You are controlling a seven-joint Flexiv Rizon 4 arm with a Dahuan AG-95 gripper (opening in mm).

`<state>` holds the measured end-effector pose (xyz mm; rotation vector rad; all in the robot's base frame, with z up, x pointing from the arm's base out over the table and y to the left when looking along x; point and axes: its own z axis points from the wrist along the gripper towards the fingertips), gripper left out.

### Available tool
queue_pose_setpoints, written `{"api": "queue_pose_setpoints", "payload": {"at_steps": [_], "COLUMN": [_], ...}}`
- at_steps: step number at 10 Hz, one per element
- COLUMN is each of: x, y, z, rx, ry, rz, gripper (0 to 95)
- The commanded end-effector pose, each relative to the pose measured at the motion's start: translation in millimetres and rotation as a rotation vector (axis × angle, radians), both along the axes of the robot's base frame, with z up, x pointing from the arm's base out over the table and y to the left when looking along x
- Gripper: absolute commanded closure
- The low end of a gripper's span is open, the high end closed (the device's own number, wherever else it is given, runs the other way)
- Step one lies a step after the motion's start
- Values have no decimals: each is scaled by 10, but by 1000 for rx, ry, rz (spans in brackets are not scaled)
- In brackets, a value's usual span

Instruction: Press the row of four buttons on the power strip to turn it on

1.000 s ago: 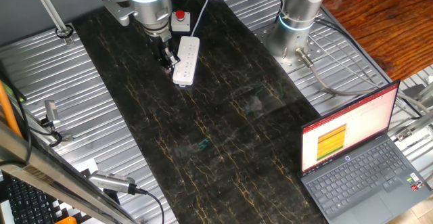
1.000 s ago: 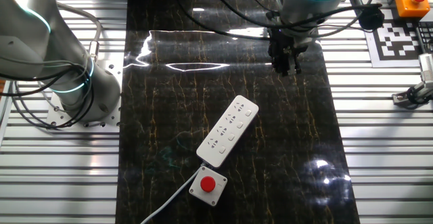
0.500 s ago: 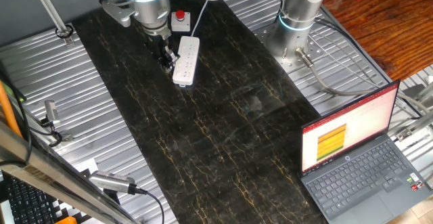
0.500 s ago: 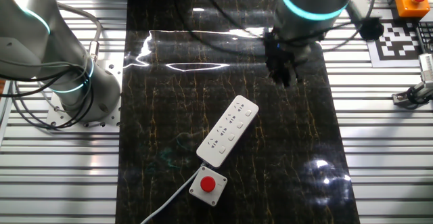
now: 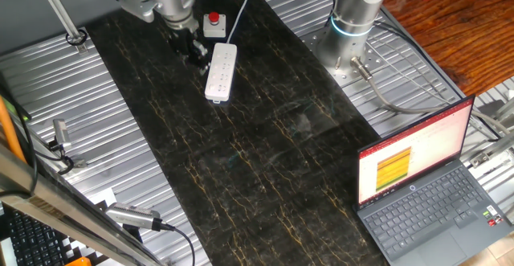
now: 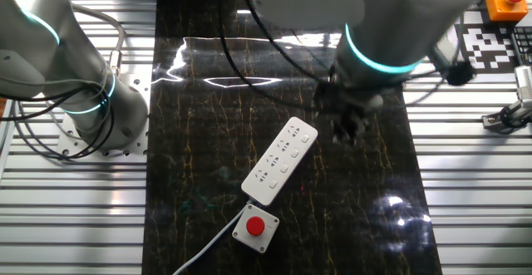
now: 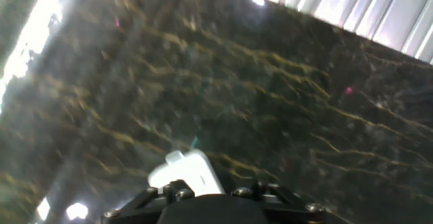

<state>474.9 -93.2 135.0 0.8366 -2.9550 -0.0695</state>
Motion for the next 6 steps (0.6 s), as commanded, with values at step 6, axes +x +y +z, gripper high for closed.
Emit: {"api": "queue_pose_setpoints", "payload": {"at_steps": [6], "x": [-592], "y": [-462], "z": [-393], "rx": [-36], "ry": [29], "rz": [122], "gripper": [380]}}
